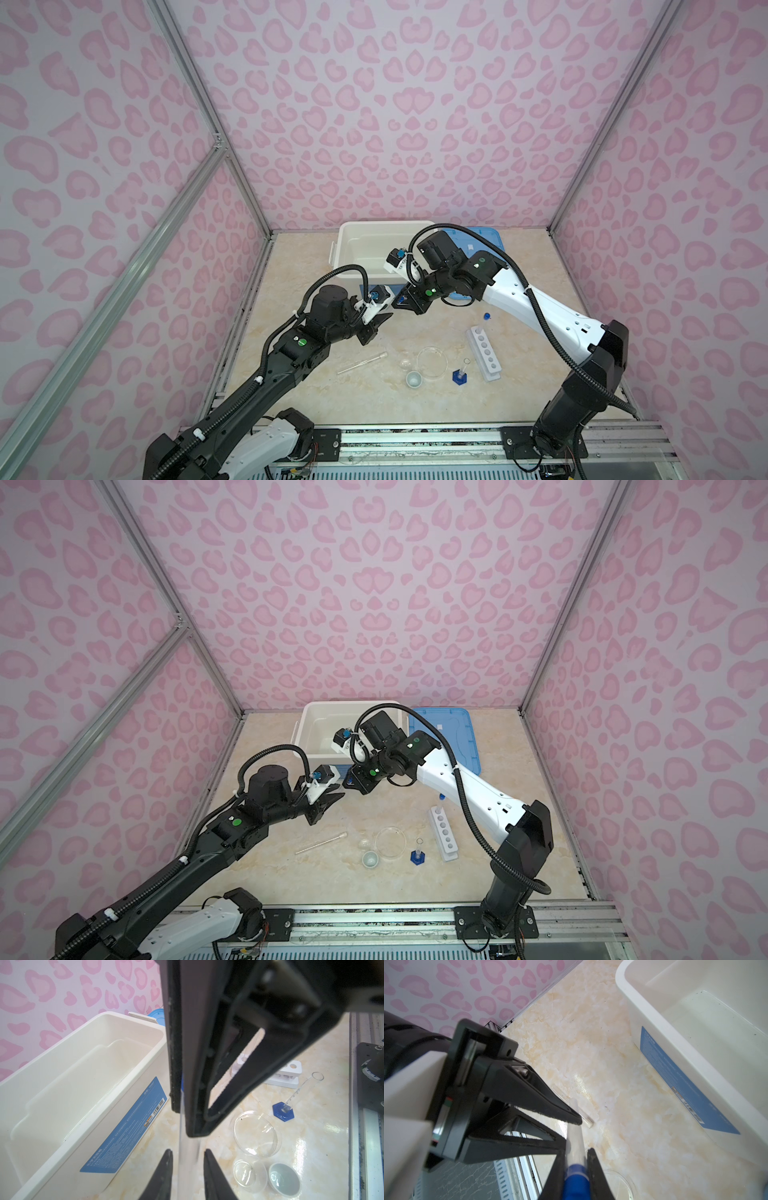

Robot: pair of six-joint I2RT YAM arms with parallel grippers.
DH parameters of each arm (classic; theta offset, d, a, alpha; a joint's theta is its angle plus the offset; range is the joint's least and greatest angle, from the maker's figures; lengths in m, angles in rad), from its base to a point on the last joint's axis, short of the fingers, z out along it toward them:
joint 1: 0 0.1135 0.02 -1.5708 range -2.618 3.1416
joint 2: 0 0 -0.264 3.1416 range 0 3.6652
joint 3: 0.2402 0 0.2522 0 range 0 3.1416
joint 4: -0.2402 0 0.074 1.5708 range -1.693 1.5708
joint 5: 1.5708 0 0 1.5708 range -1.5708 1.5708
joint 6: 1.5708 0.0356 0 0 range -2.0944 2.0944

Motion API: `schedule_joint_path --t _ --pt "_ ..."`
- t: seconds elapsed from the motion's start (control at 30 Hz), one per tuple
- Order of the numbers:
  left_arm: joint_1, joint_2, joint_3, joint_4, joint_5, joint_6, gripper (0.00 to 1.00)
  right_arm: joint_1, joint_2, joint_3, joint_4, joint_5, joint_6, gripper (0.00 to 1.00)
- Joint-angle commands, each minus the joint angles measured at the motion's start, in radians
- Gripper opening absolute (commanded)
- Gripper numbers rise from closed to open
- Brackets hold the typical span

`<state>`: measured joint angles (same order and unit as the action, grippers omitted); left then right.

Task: Organize the chemistry lab equipment
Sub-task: 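Close the right gripper on the tube's capped end beside the left gripper, then open the left gripper and draw it back while the right gripper pulls the tube away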

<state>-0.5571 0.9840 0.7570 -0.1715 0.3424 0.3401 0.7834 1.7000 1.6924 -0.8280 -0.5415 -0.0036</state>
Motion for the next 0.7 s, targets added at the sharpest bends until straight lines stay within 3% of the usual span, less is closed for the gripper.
schedule_joint_path --t 0.0,0.37,0.67 --pt "0.002 -0.008 -0.002 0.036 -0.002 -0.006 0.35 0.000 0.007 0.009 -0.009 0.020 -0.004 0.14" --pt "0.008 -0.067 -0.017 0.070 -0.068 -0.021 0.41 -0.007 -0.012 0.048 -0.115 0.114 -0.006 0.13" --pt "0.063 -0.105 -0.016 0.132 -0.075 -0.103 0.44 -0.013 -0.092 0.108 -0.351 0.330 0.030 0.13"
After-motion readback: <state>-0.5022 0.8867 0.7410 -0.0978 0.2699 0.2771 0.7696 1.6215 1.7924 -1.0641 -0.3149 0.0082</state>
